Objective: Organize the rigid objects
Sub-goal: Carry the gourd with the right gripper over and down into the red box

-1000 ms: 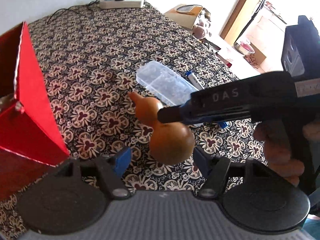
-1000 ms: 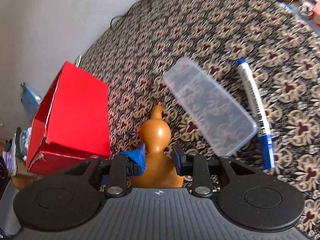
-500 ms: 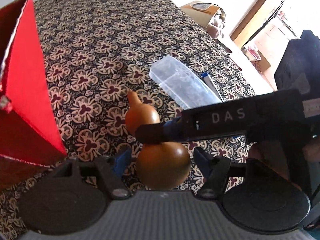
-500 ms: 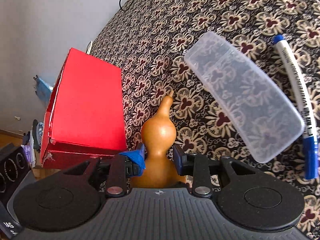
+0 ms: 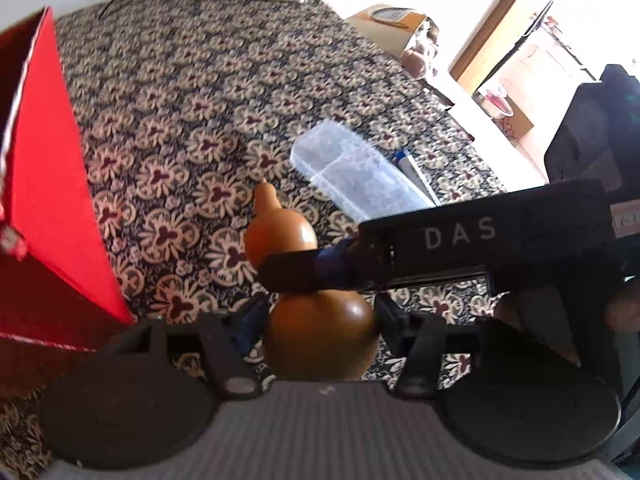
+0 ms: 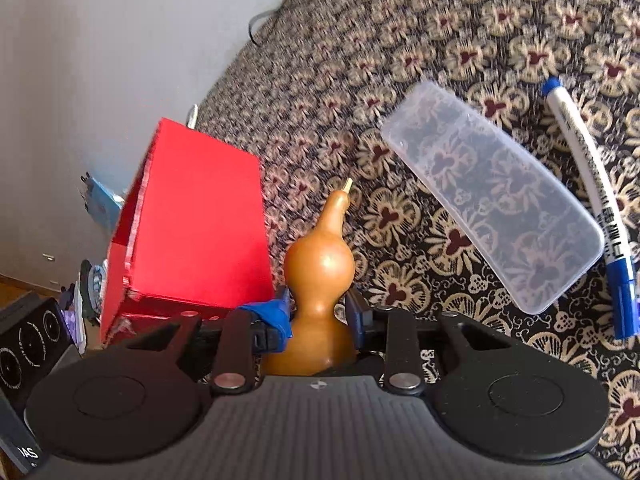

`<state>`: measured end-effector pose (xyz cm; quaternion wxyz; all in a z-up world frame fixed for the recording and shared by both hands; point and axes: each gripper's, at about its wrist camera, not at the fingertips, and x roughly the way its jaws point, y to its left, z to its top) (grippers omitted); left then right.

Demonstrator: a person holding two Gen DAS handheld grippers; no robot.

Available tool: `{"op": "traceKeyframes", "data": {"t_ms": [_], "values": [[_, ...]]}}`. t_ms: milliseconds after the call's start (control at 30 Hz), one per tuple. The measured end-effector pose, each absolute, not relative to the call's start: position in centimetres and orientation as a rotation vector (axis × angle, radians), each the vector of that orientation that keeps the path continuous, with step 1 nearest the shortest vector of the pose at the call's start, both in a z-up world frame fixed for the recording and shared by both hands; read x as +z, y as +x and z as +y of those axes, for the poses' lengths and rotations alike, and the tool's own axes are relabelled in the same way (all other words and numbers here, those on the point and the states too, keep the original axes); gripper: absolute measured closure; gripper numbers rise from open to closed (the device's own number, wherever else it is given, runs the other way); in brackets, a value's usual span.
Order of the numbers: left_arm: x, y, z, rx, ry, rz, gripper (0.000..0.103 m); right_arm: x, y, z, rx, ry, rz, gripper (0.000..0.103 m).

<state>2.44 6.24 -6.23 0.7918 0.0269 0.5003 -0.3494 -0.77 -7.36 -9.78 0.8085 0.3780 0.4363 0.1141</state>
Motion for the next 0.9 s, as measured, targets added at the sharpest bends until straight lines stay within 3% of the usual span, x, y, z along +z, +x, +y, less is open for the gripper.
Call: {"op": "traceKeyframes", "data": {"t_ms": [600, 900], "values": [[4.6, 1.7, 12.9, -0.762, 0.069, 0.758, 0.048, 1.5, 1.5, 0.2, 0.384, 0.612, 0.671, 0.090], [7.2, 4.4, 19.3, -0.663, 0.083, 0.684, 0.049, 3.2, 6.4, 6.4, 0.489, 0.497, 0.710, 0.090]]}}
